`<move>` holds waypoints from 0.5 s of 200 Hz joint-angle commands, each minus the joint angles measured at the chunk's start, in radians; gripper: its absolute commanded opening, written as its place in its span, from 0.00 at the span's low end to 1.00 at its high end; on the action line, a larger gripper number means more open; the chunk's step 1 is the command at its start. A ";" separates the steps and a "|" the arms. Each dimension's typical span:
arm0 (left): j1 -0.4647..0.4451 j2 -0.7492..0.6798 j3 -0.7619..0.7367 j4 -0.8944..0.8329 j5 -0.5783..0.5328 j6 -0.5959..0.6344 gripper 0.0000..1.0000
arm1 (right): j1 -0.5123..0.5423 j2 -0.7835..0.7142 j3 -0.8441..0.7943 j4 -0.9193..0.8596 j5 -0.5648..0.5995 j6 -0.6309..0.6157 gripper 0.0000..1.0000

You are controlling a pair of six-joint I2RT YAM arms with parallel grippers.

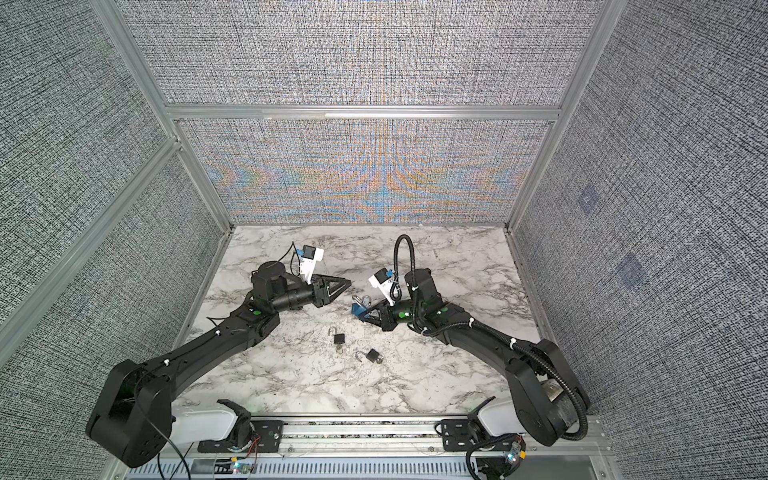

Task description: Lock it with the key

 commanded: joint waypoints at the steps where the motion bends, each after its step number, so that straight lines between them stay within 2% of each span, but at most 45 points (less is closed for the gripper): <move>1: -0.006 0.021 0.000 0.073 0.131 0.024 0.41 | 0.001 -0.014 0.013 -0.029 -0.043 -0.020 0.00; 54: -0.016 0.073 0.000 0.098 0.217 0.011 0.40 | -0.003 -0.014 0.016 -0.042 -0.049 -0.022 0.00; 100: -0.018 0.092 0.004 0.056 0.208 0.039 0.39 | -0.006 -0.003 0.027 -0.027 -0.076 -0.008 0.00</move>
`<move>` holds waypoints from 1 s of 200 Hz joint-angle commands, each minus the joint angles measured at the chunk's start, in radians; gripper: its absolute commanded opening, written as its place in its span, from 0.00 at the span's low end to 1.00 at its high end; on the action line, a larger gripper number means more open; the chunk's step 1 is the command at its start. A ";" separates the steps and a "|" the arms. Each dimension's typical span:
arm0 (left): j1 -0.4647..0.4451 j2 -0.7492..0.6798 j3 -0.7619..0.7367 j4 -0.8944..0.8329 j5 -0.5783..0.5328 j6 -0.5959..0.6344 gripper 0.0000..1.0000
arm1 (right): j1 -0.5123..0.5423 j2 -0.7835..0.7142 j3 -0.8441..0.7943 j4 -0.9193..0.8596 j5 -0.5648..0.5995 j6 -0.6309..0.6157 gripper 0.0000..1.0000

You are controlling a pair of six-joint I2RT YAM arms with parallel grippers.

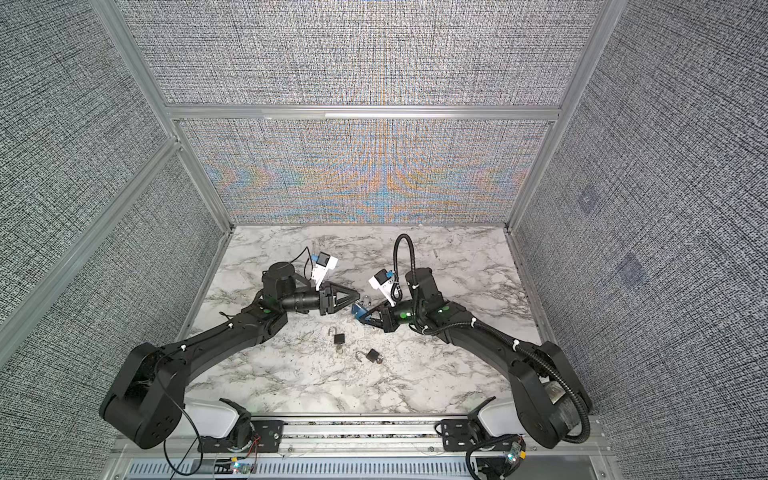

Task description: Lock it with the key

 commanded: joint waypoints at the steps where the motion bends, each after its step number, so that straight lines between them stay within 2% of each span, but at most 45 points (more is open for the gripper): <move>1: 0.000 0.008 0.003 0.004 0.014 0.023 0.39 | 0.000 0.000 0.011 0.026 -0.034 0.000 0.00; 200: 0.000 0.013 0.001 -0.042 -0.003 0.058 0.32 | -0.065 -0.015 -0.037 0.127 -0.115 0.082 0.00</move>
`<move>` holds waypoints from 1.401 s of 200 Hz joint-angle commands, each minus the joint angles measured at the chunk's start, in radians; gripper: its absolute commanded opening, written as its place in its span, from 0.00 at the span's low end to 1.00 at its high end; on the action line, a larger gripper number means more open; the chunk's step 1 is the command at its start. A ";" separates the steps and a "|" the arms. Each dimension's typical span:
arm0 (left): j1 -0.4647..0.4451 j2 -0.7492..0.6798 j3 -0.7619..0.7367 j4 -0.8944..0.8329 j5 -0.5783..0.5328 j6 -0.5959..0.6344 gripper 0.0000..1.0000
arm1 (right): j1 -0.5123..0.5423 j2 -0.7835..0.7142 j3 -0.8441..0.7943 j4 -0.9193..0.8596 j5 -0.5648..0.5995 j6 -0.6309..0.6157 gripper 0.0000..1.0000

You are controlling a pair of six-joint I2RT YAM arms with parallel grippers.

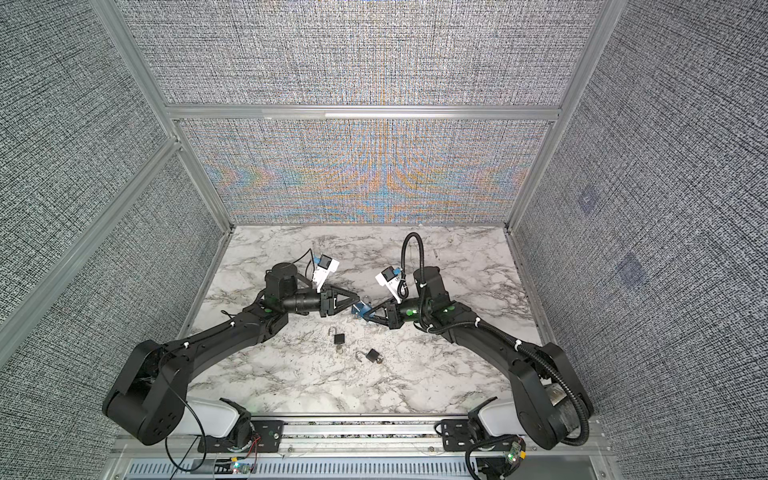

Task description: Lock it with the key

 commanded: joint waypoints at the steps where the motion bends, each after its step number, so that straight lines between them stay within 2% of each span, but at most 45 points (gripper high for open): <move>1: -0.001 0.000 0.002 0.007 0.005 0.007 0.32 | -0.006 -0.005 -0.004 0.058 -0.025 0.018 0.00; 72: -0.001 0.003 -0.003 0.024 0.006 -0.003 0.20 | -0.008 -0.007 -0.014 0.105 -0.045 0.054 0.00; 90: -0.001 0.008 -0.003 0.028 0.005 -0.007 0.13 | -0.008 -0.009 -0.020 0.133 -0.056 0.079 0.00; 111: 0.000 0.016 -0.002 0.033 0.012 -0.012 0.00 | -0.008 -0.014 -0.028 0.186 -0.080 0.120 0.00; 214: -0.001 0.011 -0.054 0.096 0.002 -0.040 0.00 | -0.008 -0.041 -0.079 0.414 -0.158 0.321 0.00; 280: 0.000 0.028 -0.100 0.178 0.014 -0.073 0.00 | -0.005 -0.023 -0.071 0.432 -0.131 0.341 0.00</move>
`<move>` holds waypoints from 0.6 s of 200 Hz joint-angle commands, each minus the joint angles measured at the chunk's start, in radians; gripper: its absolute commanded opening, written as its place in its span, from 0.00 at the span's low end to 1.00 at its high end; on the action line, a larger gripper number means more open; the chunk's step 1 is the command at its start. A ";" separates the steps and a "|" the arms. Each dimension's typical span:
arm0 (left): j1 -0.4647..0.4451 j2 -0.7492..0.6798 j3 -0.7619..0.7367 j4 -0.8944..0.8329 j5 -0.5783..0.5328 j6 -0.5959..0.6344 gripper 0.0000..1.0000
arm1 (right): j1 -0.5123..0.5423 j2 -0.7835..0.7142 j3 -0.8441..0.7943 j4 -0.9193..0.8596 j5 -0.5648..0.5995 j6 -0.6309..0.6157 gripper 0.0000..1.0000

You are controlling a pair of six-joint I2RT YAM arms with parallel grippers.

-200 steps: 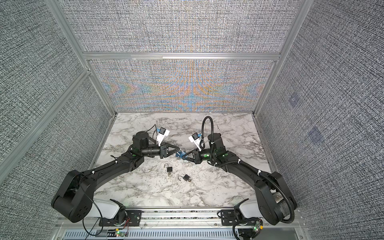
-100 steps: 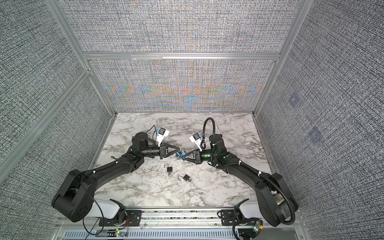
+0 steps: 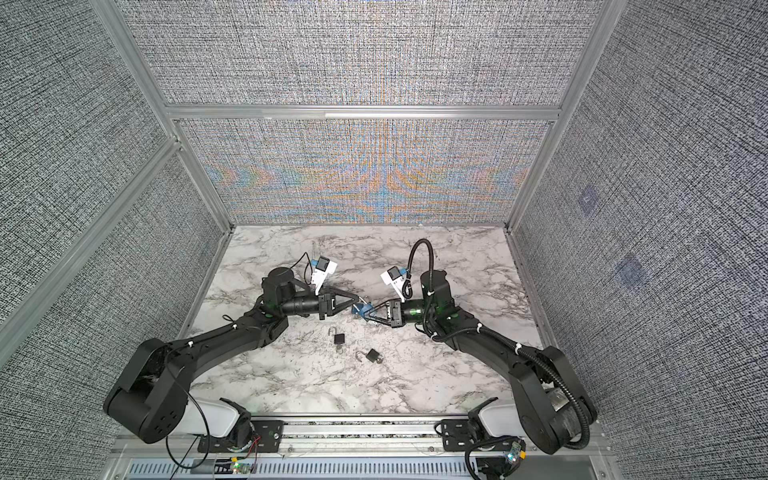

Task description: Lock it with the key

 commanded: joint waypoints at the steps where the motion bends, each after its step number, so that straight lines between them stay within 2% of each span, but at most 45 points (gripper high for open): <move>1: -0.001 0.013 -0.025 -0.017 -0.025 -0.013 0.00 | 0.005 -0.001 0.019 0.179 -0.040 0.015 0.00; 47: -0.005 -0.003 -0.060 0.008 -0.019 -0.024 0.00 | 0.031 -0.001 0.073 0.027 0.034 -0.091 0.00; 120: -0.014 -0.046 -0.120 0.025 -0.018 -0.027 0.00 | 0.047 0.062 0.132 0.078 0.043 -0.051 0.00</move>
